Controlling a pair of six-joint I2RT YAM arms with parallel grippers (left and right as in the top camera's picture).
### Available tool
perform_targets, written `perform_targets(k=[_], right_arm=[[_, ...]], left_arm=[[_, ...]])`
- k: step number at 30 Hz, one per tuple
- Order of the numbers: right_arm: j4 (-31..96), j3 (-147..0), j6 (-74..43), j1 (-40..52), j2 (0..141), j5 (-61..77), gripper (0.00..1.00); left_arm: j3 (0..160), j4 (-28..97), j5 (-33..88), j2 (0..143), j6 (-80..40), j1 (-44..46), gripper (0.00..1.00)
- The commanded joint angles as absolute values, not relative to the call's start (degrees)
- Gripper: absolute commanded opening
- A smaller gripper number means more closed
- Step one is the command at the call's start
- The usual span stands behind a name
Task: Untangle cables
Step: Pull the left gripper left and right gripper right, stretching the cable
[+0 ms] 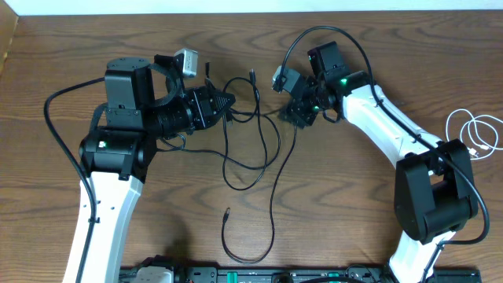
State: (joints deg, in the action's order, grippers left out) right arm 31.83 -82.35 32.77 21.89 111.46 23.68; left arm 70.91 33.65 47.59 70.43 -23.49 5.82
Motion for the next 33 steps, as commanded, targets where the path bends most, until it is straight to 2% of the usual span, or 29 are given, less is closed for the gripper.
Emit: perform_targets(k=[1,4,7,15,24,33], right_arm=[[30.76,-82.81,28.25,22.04,110.96,22.22,0.01],[30.63,-82.87,22.13,21.45,109.80,15.62,0.01],[31.92,-82.87,12.86,19.05,106.63,6.31,0.01],[35.75,-82.87,5.56,9.85,98.30,2.90,0.01],[39.07,-82.87,-1.74,-3.60,95.20,3.49,0.01],[40.99,-82.85,-1.69,-7.86,95.22,3.16,0.01]], left_arm=[[71.48,34.24,44.99,69.97,-22.28,5.80,0.08],[71.48,35.48,40.91,69.97,-22.28,5.80,0.08],[71.48,37.45,30.70,69.97,-22.31,5.78,0.08],[71.48,39.59,9.10,69.97,-22.31,5.63,0.08],[71.48,39.62,7.38,69.97,-22.33,-2.35,0.08],[71.48,39.42,6.57,69.97,-25.58,-14.09,0.08]])
